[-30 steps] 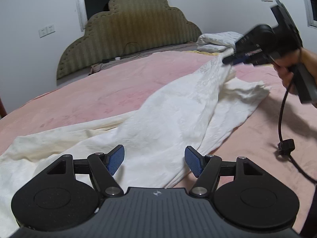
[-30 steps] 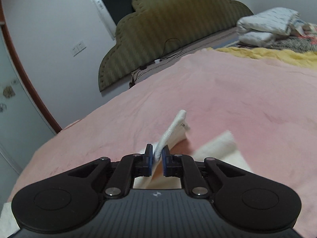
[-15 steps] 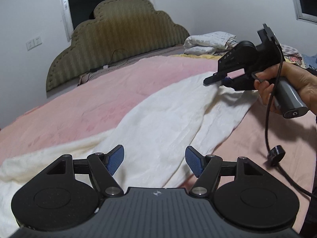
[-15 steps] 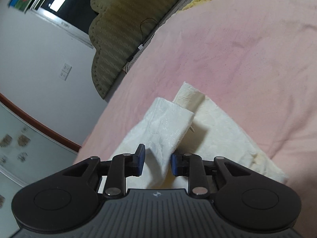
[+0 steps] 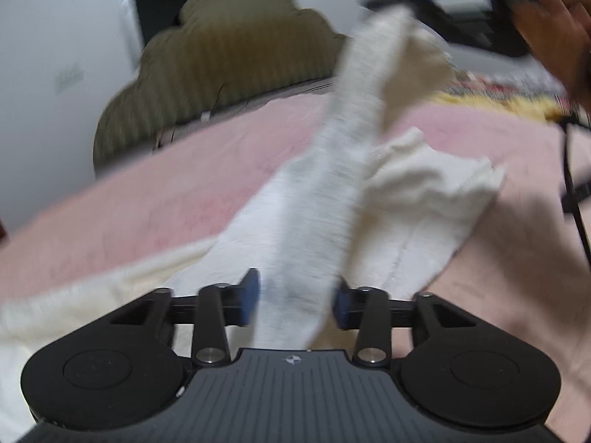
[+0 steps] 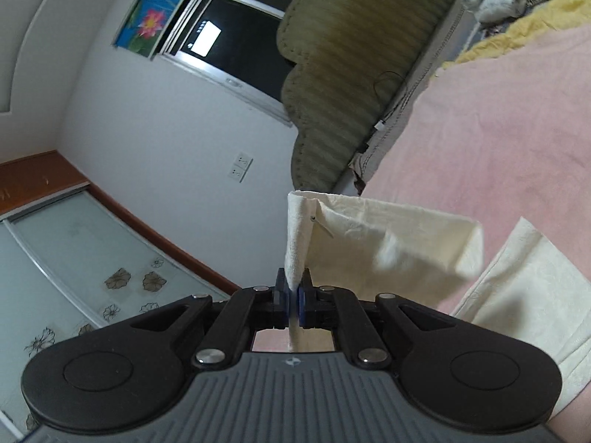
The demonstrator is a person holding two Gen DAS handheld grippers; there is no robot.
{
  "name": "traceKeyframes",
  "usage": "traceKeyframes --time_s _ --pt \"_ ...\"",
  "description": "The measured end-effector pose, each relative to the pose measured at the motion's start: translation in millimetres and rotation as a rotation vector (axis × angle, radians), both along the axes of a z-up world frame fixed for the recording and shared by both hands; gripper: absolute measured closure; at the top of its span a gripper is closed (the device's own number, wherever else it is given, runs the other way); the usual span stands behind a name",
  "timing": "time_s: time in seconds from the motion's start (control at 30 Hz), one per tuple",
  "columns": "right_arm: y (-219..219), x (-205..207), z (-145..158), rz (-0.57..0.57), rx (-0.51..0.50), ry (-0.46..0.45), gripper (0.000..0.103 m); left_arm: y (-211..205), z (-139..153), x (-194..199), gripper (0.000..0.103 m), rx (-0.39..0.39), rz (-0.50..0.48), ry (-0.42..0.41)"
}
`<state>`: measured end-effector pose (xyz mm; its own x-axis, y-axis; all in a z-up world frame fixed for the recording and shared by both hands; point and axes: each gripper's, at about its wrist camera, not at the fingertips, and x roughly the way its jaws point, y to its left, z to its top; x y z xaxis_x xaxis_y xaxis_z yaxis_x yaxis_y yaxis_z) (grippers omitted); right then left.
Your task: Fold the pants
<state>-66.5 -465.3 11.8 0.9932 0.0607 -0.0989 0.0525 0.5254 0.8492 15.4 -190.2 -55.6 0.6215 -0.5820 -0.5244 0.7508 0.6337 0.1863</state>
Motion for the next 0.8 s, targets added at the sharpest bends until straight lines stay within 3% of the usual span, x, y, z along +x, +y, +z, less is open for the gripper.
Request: traceKeyframes --time_s 0.1,0.2,0.27,0.33,0.4,0.47,0.5,0.57,0.6,0.67,0.73,0.8 --pt "-10.8 18.8 -7.3 -0.002 0.025 0.064 0.098 16.9 11.5 26.7 0.082 -0.093 0.054 0.134" --pt "-20.9 39.6 -8.9 0.021 0.053 0.109 0.098 28.7 29.9 54.5 0.084 -0.161 0.146 0.146" --pt "-21.6 50.8 3.2 0.025 0.029 0.091 0.098 36.8 54.0 65.6 0.084 -0.237 0.209 0.067" --pt "-15.3 48.9 21.7 0.028 -0.031 -0.033 0.098 50.1 78.9 61.2 0.083 -0.368 0.253 -0.061" --pt "-1.7 36.0 44.6 0.004 -0.192 -0.159 0.098 56.5 95.7 45.8 0.075 -0.421 0.275 -0.221" --pt "5.5 19.3 45.3 -0.011 -0.271 -0.219 0.098 52.3 93.5 35.4 0.070 -0.352 0.251 -0.272" --pt "3.7 13.4 37.8 -0.018 -0.267 -0.173 0.098 44.9 85.1 36.9 0.070 -0.277 0.208 -0.224" --pt "-5.3 5.7 9.3 -0.049 -0.247 0.004 0.098 29.0 55.0 41.9 0.072 -0.139 0.133 -0.070" --pt "-12.8 0.3 -11.8 -0.073 -0.216 0.108 0.098 24.9 38.4 42.2 0.079 -0.098 0.118 -0.014" --pt "-29.4 -11.1 -55.3 -0.100 -0.106 0.248 0.098 20.9 13.2 38.4 0.079 -0.049 0.095 0.057" --pt "-41.5 -24.6 -90.8 -0.109 0.011 0.291 0.098 18.3 1.0 30.8 0.082 -0.030 0.066 0.070" --pt "-46.1 -29.6 -104.8 -0.112 0.050 0.303 0.098 15.6 -0.8 24.6 0.083 -0.012 0.044 0.039"
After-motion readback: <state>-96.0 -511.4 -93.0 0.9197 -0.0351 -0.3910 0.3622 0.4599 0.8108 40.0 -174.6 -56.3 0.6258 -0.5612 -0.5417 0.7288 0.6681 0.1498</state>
